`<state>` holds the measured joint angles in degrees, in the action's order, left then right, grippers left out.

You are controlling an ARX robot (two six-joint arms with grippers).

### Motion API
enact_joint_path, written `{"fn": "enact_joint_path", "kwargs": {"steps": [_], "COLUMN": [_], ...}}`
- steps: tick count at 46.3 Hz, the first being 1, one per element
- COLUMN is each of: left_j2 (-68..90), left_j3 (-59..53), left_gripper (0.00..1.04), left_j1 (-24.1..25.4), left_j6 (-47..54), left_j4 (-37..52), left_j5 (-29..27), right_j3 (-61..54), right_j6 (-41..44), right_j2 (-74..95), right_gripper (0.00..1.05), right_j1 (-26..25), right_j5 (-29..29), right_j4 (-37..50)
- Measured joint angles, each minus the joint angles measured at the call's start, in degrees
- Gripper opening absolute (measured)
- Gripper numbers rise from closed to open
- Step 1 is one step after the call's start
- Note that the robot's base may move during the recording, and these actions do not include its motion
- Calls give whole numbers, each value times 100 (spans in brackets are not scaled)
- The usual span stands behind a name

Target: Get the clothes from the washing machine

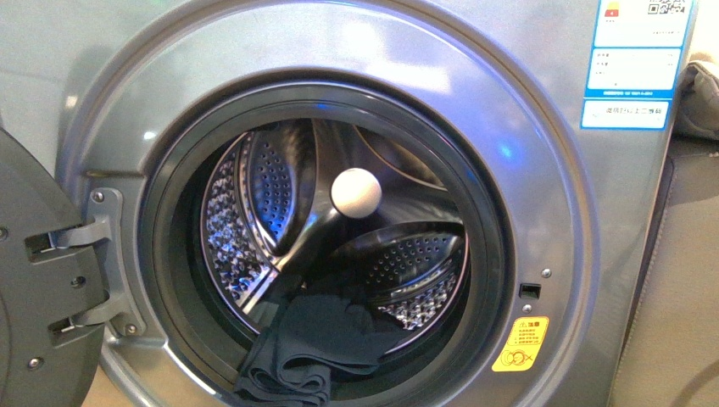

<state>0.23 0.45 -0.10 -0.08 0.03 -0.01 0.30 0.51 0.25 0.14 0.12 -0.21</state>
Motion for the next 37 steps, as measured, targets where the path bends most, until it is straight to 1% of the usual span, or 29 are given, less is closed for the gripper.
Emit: {"fn": "enact_joint_path", "kwargs": {"steps": [37], "left_j2": [0], "left_j3": [0], "left_gripper": [98], "left_j1": [0], "left_j6": [0], "left_j4": [0], "left_j5": [0], "right_j3": [0], "right_j6": [0], "right_j2": [0], "right_gripper": [97], "right_j1": [0], "right_j5": [0], "right_j4": [0]}}
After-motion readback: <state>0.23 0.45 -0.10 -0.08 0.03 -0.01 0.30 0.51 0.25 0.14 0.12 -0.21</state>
